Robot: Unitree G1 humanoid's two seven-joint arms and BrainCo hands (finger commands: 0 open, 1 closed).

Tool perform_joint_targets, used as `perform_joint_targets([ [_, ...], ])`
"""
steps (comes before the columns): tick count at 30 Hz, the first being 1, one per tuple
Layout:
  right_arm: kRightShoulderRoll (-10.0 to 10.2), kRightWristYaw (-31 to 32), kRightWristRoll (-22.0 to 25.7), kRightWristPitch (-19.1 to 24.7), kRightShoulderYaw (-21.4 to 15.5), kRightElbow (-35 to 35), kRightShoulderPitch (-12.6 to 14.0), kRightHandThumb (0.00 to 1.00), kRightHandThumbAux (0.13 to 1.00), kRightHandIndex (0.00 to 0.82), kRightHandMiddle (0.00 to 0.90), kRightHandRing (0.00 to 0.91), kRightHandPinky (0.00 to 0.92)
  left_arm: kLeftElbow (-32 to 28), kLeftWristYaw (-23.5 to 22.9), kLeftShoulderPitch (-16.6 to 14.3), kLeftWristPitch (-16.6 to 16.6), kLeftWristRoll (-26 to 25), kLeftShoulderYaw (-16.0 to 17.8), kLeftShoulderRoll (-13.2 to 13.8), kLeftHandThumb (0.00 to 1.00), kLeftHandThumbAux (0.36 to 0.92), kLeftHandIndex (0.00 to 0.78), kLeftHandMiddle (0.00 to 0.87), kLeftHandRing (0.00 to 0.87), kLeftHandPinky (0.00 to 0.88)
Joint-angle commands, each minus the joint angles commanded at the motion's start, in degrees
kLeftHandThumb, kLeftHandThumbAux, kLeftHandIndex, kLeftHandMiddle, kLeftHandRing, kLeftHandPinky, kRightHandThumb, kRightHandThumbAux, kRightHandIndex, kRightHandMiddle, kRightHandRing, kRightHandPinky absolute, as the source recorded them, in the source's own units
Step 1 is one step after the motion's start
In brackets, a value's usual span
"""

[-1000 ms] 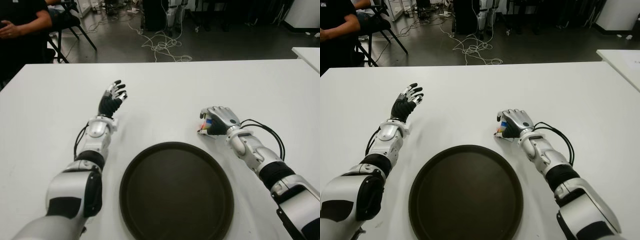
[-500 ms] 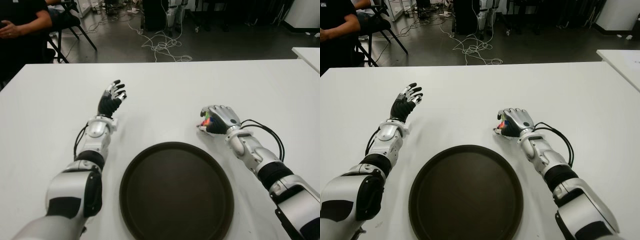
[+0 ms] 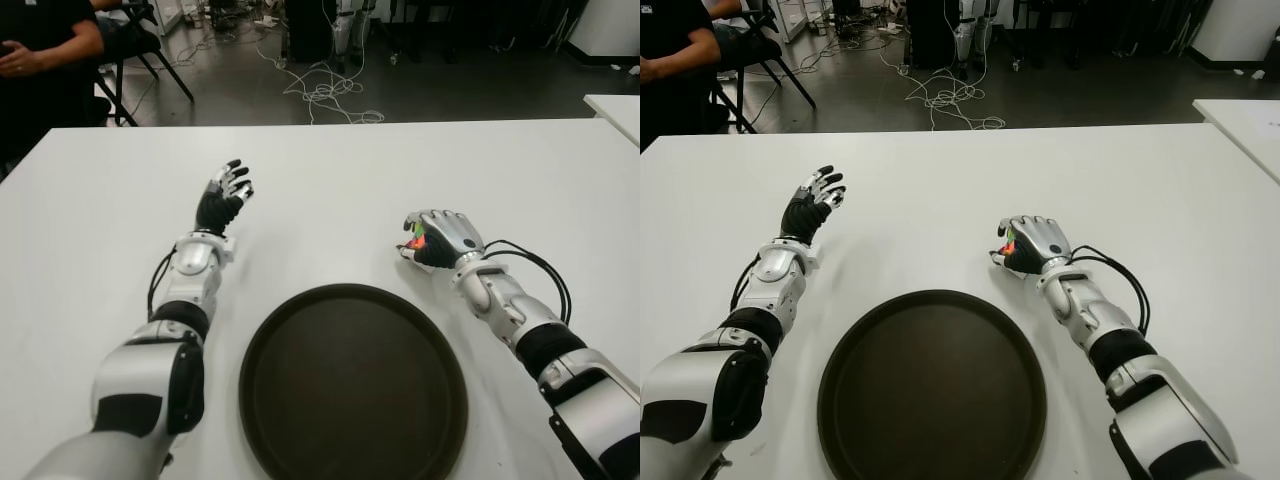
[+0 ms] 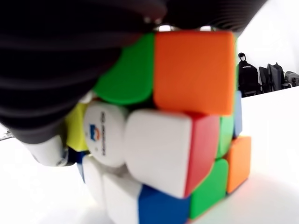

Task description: Pick up the Rubik's Cube and put it in the plate

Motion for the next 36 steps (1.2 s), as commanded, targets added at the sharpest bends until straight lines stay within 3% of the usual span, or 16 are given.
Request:
perform_joint_targets([
  [10, -0.7, 2.1, 0.3, 0.9, -1.0, -3.5, -0.1, 0.823, 0.7, 0.381, 0.471, 0.43, 0.353, 0.2, 0.3, -0.2, 0.9, 0.2, -0.1, 0.0, 0.063, 0.68, 0.115, 0.164, 0.127, 0.104],
  [25, -3.2, -2.1, -0.6, 1.3, -5.3, -18.1, 0.6, 0.819, 0.703, 0.367, 0.482, 0.451, 0.386, 0.0, 0.6, -0.1, 0.4, 0.5, -0.4, 0.1, 0.055, 0.682, 0.112, 0.165, 0.128, 0.102],
  [30, -3.8, -2.0, -0.9, 1.6, -6.4, -24.1, 1.7, 0.82, 0.702, 0.37, 0.481, 0.451, 0.399, 0.0, 0.9, -0.1, 0.6, 0.4, -0.3, 0.0, 0.051, 0.672, 0.111, 0.163, 0.127, 0.097],
  [36, -3.9, -2.7, -1.1, 1.3, -7.1, -26.4, 3.1, 0.82, 0.702, 0.366, 0.488, 0.464, 0.418, 0.0, 0.3, -0.2, 0.6, -0.1, 0.0, -0.1, 0.056, 0.673, 0.114, 0.164, 0.126, 0.096],
])
